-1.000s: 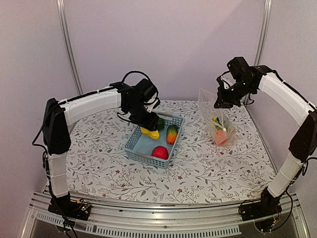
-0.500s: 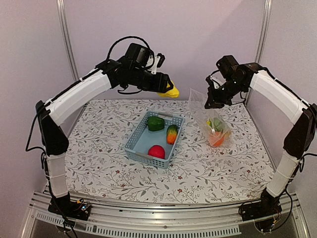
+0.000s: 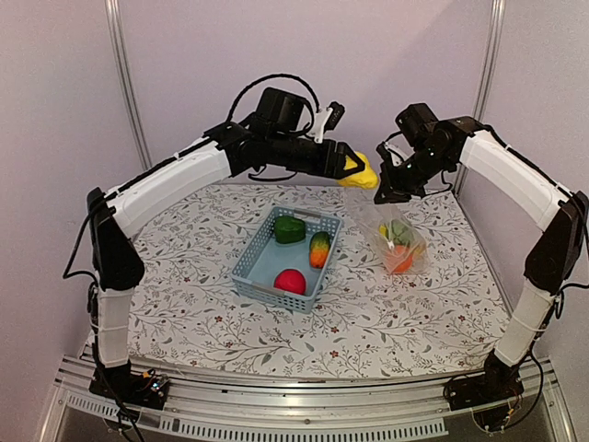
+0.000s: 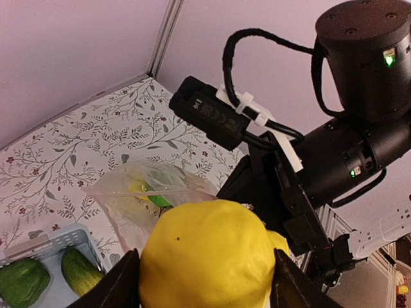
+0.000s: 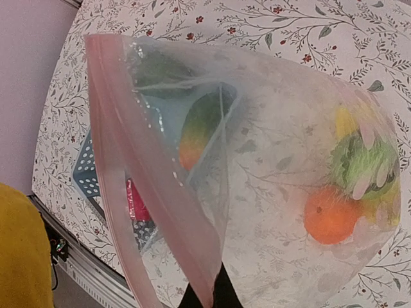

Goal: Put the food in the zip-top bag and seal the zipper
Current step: Place the fake fruit in the zipper food storage bag.

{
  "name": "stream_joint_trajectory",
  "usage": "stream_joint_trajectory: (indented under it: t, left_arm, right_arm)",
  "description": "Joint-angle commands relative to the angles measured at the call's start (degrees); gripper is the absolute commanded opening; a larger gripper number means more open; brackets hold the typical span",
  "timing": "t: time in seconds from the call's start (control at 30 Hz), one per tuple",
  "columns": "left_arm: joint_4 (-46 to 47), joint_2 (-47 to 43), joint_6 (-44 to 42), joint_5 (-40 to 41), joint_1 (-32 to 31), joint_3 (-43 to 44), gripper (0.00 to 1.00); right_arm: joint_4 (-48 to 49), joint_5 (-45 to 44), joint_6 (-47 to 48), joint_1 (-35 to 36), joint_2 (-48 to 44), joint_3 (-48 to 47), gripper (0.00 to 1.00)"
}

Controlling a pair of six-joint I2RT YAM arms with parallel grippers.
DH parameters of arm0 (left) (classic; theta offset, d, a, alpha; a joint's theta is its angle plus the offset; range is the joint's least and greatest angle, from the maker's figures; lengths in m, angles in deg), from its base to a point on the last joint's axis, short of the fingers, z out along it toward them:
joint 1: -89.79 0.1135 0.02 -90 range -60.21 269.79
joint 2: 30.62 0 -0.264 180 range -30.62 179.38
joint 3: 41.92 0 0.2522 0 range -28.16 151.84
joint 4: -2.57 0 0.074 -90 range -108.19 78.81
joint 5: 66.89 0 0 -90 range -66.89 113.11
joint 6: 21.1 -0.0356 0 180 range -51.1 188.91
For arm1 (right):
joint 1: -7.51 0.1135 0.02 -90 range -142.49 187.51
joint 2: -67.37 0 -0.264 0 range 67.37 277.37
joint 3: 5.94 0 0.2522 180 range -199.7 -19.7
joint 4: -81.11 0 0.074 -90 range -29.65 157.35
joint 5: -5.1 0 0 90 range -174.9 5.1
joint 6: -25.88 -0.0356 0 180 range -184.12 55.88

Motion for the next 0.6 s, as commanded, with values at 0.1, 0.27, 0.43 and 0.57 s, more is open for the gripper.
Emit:
stream_joint_trajectory:
  t: [0.1,0.27,0.43,0.57]
  left_arm:
    - [1.0,2.4,0.1,-1.4,-1.1,-0.4,0.53]
    - [-0.1,3.9,0.5,-0.5,-1.4,-0.3,0.53]
    - [-1.2,4.7,-0.2,1.0,-1.8,-0.3,0.53]
    - [-2.5,4.9,-0.4,3.1,-1.8,-0.5,0.54]
  right_arm:
    - [-0.2,2.6,-1.3,0.5,-0.4,-2.5,0.00]
    - [-1.2,2.3,-1.1,0.5,0.0,-4.0,0.00]
    - [-2.0,2.2,-1.3,0.5,0.1,-5.1,0.00]
    - [-2.5,2.0,-1.2,0.5,0.2,-5.9,0.00]
